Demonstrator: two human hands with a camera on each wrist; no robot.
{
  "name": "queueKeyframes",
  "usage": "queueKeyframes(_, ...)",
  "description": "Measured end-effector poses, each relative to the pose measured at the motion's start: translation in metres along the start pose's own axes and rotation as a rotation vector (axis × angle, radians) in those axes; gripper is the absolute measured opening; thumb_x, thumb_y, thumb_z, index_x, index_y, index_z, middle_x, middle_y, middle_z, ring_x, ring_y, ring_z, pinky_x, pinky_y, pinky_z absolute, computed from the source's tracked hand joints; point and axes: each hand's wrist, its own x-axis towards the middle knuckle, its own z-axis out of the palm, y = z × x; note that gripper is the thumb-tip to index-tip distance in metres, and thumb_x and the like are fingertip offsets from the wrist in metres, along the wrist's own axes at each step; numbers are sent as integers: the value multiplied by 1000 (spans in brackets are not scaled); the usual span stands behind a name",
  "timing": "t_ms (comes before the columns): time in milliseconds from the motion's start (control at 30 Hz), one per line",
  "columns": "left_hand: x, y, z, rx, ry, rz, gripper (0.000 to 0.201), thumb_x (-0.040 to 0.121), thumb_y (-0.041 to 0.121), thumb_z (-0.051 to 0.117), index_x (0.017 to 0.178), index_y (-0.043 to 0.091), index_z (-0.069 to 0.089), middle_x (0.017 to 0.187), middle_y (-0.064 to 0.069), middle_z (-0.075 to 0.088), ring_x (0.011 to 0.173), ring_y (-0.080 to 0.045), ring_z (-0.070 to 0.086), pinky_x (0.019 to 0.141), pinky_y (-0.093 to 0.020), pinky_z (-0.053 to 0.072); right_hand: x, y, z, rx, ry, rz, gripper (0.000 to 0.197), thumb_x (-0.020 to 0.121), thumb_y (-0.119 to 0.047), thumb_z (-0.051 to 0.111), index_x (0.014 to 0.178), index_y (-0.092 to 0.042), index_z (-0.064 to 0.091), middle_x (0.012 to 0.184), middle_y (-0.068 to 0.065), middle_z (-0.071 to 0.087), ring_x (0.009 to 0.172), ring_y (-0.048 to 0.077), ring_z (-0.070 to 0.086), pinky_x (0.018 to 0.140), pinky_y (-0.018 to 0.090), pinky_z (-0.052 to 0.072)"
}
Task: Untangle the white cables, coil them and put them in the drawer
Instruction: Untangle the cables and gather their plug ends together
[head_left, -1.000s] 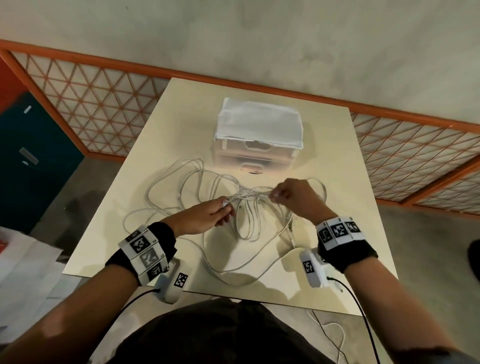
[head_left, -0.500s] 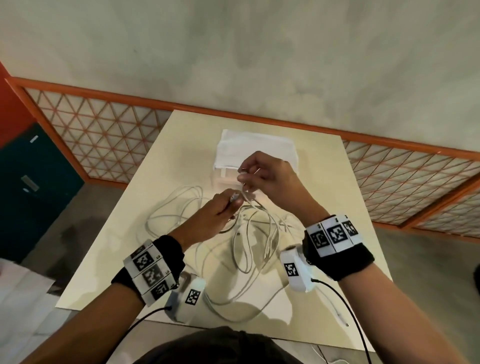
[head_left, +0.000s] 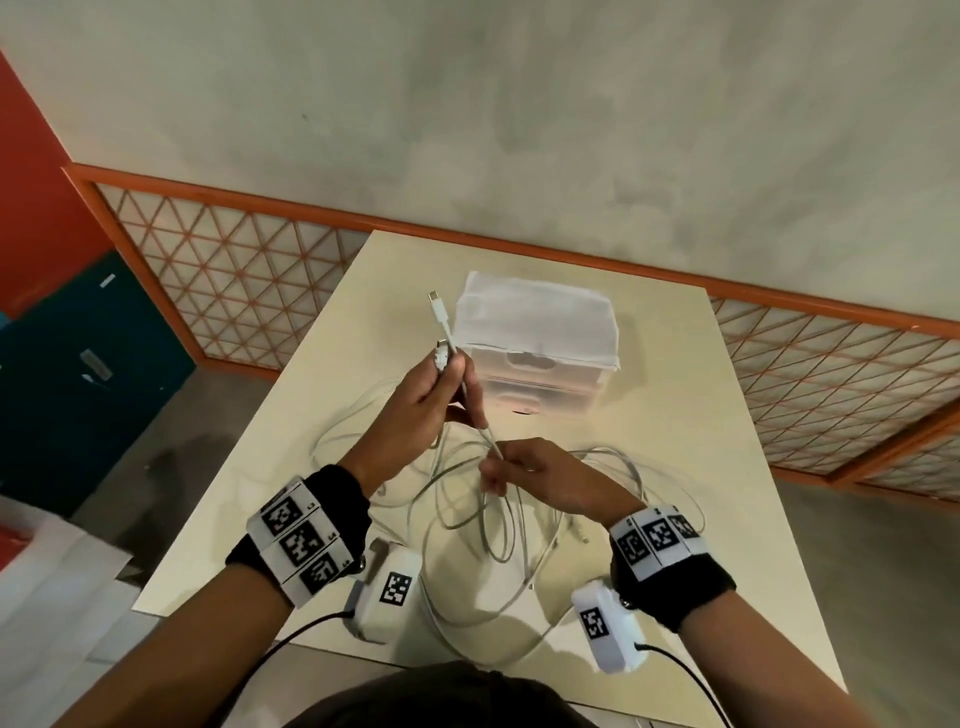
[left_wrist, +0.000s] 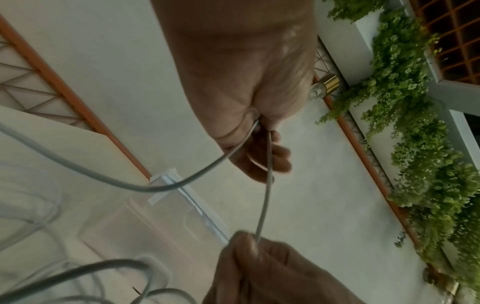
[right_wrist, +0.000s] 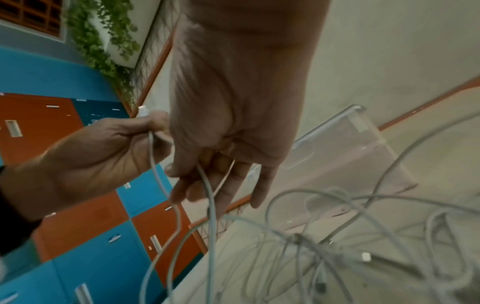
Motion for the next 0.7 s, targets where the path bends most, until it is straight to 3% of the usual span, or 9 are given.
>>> queueKeyframes(67, 3, 3, -5, -32, 83, 40, 31, 105, 19, 25, 81, 12, 43, 60, 4, 37, 50, -12, 41, 54, -23, 46, -7, 14, -8, -142, -15, 17, 30, 96, -33, 51, 77, -15, 66, 74, -6, 64, 73, 4, 59, 77, 16, 43)
queueKeyframes(133, 6, 6, -18, -99, 188, 47, 33, 105, 23, 24, 78, 16, 41, 57, 11, 29, 48, -7, 28, 45, -19, 34, -15, 37, -16, -264, -45, 86, 32, 96, -32, 51, 78, -9, 65, 74, -2, 61, 66, 0, 52, 69, 14, 38)
queueKeyframes(200, 8, 7, -31, -72, 244, 30, 33, 106, 23, 24, 77, 17, 40, 54, 13, 27, 46, -5, 22, 43, -16, 26, -23, 60, -26, -296, 6, 149, 23, 96, -27, 51, 83, -14, 64, 76, -1, 61, 65, 0, 51, 66, 18, 37)
queueKeyframes(267, 5, 5, -37, 43, 238, -3, 33, 105, 23, 28, 76, 16, 42, 51, 13, 28, 45, -3, 22, 43, -14, 25, -25, 75, -37, -357, 88, 150, 20, 96, -25, 51, 92, -13, 66, 83, 4, 68, 73, 16, 60, 70, 26, 41)
queueKeyframes(300, 2, 2, -37, 157, 214, -5, 32, 104, 23, 31, 76, 15, 45, 50, 13, 30, 45, -2, 23, 43, -14, 26, -24, 76, -42, -388, 123, 130, 20, 96, -25, 51, 91, -13, 67, 84, 5, 71, 74, 17, 63, 72, 28, 44)
queueKeyframes(400, -8, -11, -30, 530, 78, -6, 30, 92, 33, 58, 76, 8, 52, 54, 10, 31, 50, -6, 27, 50, -20, 26, -16, 52, -48, -362, 181, 14, 19, 95, -20, 53, 83, -16, 68, 74, -5, 69, 67, -4, 61, 68, 10, 42)
queueKeyframes(500, -9, -17, -21, 524, 15, -120, 25, 72, 38, 79, 87, 22, 66, 49, 10, 25, 49, -8, 23, 50, -23, 20, -7, 5, -54, -269, 256, -82, 19, 95, -21, 54, 86, -11, 68, 77, -1, 68, 64, 2, 61, 64, 10, 44)
queueKeyframes(633, -4, -15, -9, 500, 88, -55, 3, 82, 30, 72, 84, 28, 71, 46, 9, 28, 45, -8, 25, 45, -19, 22, -3, -57, -65, -188, 298, -179, 17, 94, -25, 54, 86, -18, 67, 85, 1, 70, 60, 10, 55, 58, 17, 46)
queueKeyframes(700, -3, -14, -9, 456, 111, -39, 13, 87, 28, 67, 81, 18, 72, 51, 7, 32, 45, -8, 26, 44, -18, 23, -1, -71, -66, -152, 306, -206, 16, 95, -25, 54, 85, -21, 66, 77, 0, 67, 58, 12, 47, 53, 19, 44)
